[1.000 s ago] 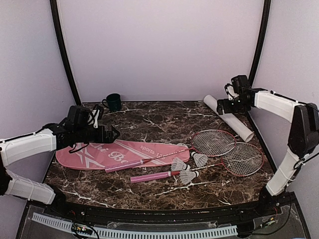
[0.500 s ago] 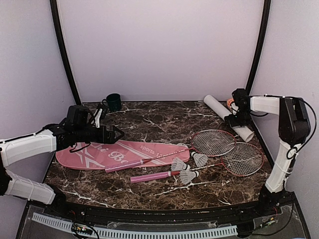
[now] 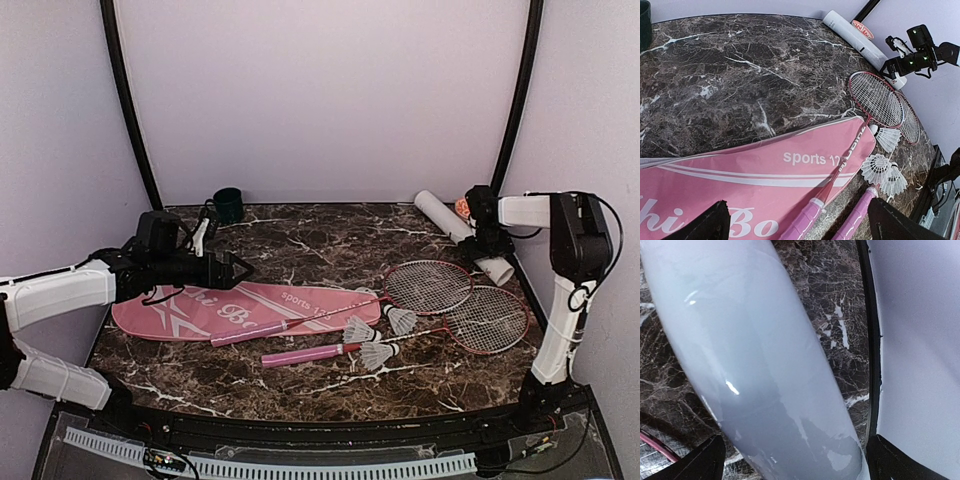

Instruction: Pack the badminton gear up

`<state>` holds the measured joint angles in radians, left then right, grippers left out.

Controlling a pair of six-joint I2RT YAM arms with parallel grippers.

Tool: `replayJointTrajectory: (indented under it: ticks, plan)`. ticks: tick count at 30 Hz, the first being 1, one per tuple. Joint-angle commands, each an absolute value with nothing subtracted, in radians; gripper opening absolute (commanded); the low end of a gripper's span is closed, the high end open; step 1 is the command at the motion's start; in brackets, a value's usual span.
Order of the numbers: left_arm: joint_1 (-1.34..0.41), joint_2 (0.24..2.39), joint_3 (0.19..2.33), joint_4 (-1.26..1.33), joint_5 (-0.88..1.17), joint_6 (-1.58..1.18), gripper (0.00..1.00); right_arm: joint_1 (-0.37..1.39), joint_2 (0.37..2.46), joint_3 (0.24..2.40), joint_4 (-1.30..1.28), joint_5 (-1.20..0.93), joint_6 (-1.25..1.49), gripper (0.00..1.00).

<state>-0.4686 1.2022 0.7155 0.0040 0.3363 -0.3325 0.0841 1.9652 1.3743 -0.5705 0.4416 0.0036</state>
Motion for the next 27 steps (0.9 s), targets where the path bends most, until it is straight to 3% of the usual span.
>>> replayJointTrajectory:
  ticks: [1,11,27]
  plan:
    - [-0.472,1.207,0.727,0.05,0.365,-0.325,0.99,0.069,2.014,1.408,-0.588,0.49,-0.002,0.99]
    - [-0.471,1.209,0.726,0.057,0.358,-0.319,0.99,0.087,2.006,1.394,-0.56,0.355,-0.048,0.73]
    - [-0.471,1.196,0.714,0.08,0.331,-0.339,0.99,0.232,1.914,1.413,-0.506,0.343,-0.126,0.55]
